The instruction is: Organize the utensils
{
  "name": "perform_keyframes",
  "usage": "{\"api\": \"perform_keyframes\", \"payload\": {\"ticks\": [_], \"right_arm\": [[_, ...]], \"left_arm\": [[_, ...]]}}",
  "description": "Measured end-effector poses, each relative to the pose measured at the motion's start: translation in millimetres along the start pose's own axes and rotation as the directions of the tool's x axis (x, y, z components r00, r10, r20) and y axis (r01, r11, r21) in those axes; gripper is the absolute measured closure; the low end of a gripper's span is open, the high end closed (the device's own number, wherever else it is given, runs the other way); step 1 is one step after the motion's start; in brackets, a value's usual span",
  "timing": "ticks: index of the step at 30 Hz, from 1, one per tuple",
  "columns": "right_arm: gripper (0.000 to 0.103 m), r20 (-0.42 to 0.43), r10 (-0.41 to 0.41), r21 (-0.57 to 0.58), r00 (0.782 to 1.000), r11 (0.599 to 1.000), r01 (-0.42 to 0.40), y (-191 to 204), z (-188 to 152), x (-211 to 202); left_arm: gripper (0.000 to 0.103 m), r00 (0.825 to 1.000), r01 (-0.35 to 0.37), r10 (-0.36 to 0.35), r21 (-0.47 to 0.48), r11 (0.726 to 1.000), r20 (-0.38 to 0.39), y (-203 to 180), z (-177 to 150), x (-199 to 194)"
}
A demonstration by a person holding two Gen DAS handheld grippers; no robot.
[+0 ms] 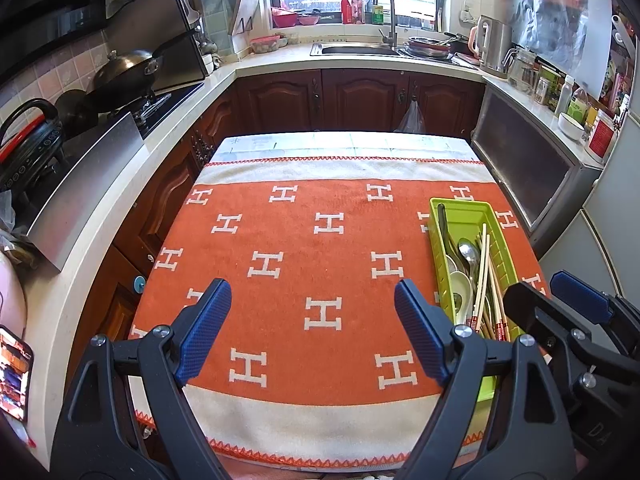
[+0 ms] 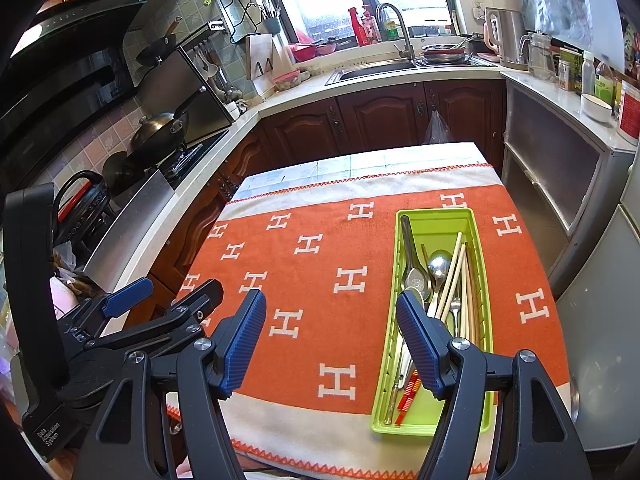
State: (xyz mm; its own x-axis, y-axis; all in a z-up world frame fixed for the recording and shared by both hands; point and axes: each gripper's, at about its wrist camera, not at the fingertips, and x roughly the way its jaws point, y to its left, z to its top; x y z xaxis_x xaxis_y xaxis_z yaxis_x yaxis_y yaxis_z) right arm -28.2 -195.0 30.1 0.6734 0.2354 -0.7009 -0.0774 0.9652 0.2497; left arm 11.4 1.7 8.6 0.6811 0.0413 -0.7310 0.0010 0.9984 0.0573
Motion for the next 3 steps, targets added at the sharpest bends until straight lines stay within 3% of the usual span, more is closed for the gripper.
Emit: {"api": "perform_keyframes", "payload": {"ticks": [3], "right_arm": [[0.034, -0.001, 0.0, 0.0, 1.0, 1.0, 0.0, -0.1, 0.2, -0.1]], "left_arm": [[0.021, 1.0, 0.001, -0.001, 0.0, 1.0, -0.004, 0.2, -0.7, -0.9]]}}
